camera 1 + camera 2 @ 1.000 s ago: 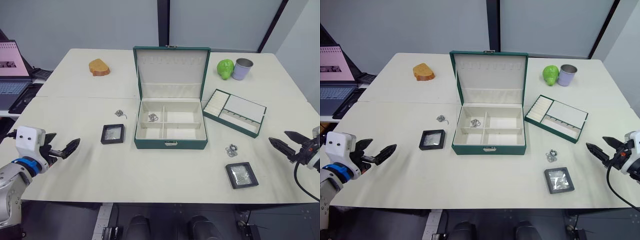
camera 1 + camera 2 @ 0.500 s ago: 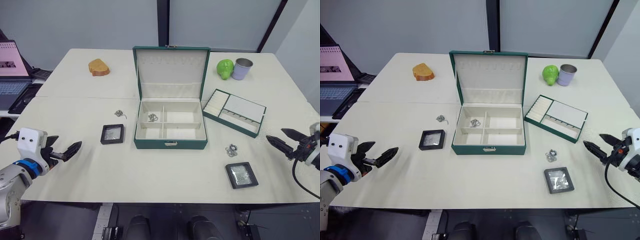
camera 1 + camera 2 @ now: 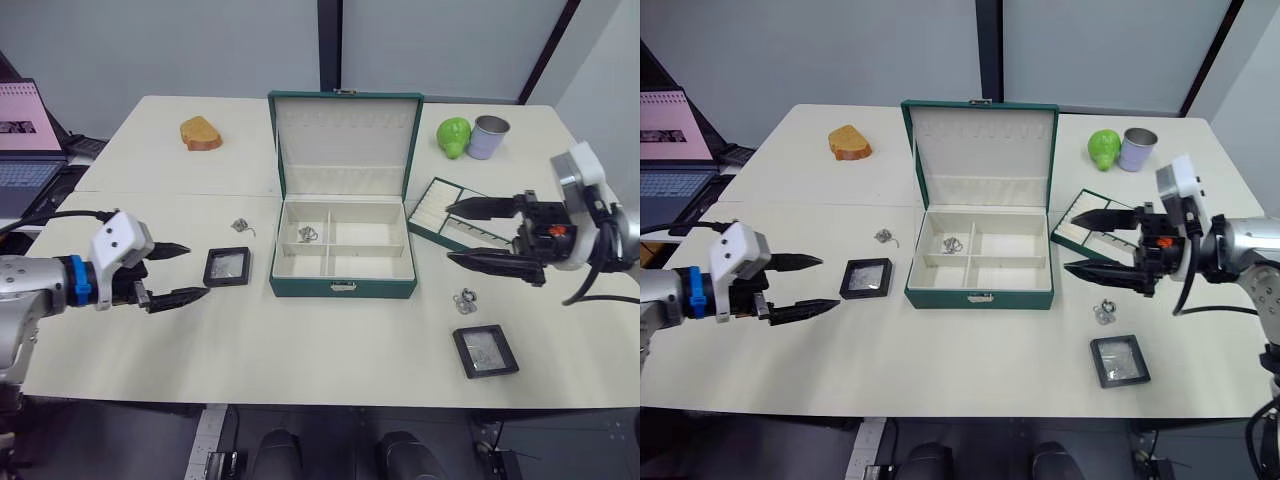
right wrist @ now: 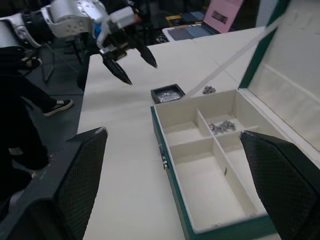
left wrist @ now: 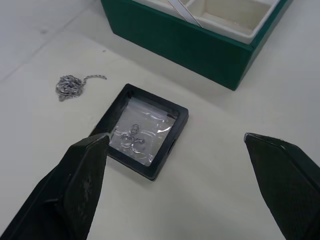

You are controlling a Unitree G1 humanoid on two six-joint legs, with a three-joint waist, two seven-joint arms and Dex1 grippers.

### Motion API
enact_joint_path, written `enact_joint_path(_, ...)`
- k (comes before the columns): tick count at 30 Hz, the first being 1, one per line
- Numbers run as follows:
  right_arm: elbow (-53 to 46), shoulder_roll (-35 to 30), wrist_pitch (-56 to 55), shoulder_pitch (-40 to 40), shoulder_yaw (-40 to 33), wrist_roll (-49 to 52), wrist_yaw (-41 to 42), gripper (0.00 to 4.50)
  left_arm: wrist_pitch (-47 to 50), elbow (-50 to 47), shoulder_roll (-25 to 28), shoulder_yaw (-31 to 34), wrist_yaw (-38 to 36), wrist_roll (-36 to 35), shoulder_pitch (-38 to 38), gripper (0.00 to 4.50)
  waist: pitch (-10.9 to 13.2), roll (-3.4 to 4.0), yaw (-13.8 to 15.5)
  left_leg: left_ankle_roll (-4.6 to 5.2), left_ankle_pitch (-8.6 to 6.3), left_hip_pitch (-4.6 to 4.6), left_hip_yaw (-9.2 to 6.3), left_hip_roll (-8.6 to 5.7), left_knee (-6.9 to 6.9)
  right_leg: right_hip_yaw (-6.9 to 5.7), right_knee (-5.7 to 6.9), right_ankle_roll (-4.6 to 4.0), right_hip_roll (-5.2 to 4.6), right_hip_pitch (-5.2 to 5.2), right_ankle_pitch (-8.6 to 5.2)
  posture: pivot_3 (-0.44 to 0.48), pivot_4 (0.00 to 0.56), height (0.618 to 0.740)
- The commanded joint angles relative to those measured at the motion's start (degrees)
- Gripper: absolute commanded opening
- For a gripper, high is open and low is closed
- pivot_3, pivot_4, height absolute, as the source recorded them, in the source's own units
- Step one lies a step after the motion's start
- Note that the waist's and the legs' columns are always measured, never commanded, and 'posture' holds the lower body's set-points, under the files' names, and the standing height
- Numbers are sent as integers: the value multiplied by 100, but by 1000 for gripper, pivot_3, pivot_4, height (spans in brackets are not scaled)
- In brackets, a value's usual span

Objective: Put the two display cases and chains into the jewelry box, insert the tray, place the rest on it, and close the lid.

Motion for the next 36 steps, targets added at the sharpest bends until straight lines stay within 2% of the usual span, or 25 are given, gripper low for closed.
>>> enact_joint_path(1, -165, 164, -151, -359, 152, -86, -49, 4500, -539, 442, -17, -428, -260, 443, -370, 4476, 0, 0, -10, 0, 0, 0, 0, 1, 1, 1, 4, -1, 1, -4, 0, 0, 150, 740)
enact_joint_path(6, -92, 358, -273, -468, 250, -256, -149, 4500, -1076, 1123, -293, -765, -294, 800, -834, 4476, 0, -1, -10, 0, 0, -1, 3, 2, 11, -1, 15, -1, 0, -21, -1, 0, 150, 740)
enact_joint_path(14, -243, 361, -221, -410, 172, -213, -253, 4500, -1440, 1507, -459, -874, -360, 1005, -993, 4476, 0, 0, -27, 1, 0, -3, 11, 4, 12, 0, 40, -3, -1, -48, -1, 0, 150, 740)
enact_joint_path(17, -212, 379, -261, -407, 184, -247, -268, 4500, -1510, 1577, -493, -900, -332, 1060, -1007, 3884, 0, 0, -27, 1, 0, -3, 11, 4, 12, 0, 41, -3, -1, -48, -1, 0, 150, 740)
enact_joint_path(29, -186, 381, -331, -391, 224, -368, -290, 4500, -1523, 1704, -565, -883, -260, 1192, -1006, 188, 0, -1, -30, 1, 0, -3, 11, 4, 14, 0, 43, -3, -1, -50, -1, 0, 150, 740)
enact_joint_path(30, -186, 387, -329, -397, 232, -374, -294, 4500, -1523, 1709, -571, -883, -255, 1196, -1009, 12, 0, -1, -31, 1, 0, -3, 11, 4, 14, 0, 43, -3, -1, -50, -1, 0, 150, 740)
enact_joint_path(36, -197, 416, -290, -467, 230, -336, -328, 4500, -1523, 1654, -578, -883, -258, 1190, -973, 12, 0, 0, -32, 1, 0, -2, 11, 4, 15, 0, 44, -3, -1, -50, -1, 0, 150, 740)
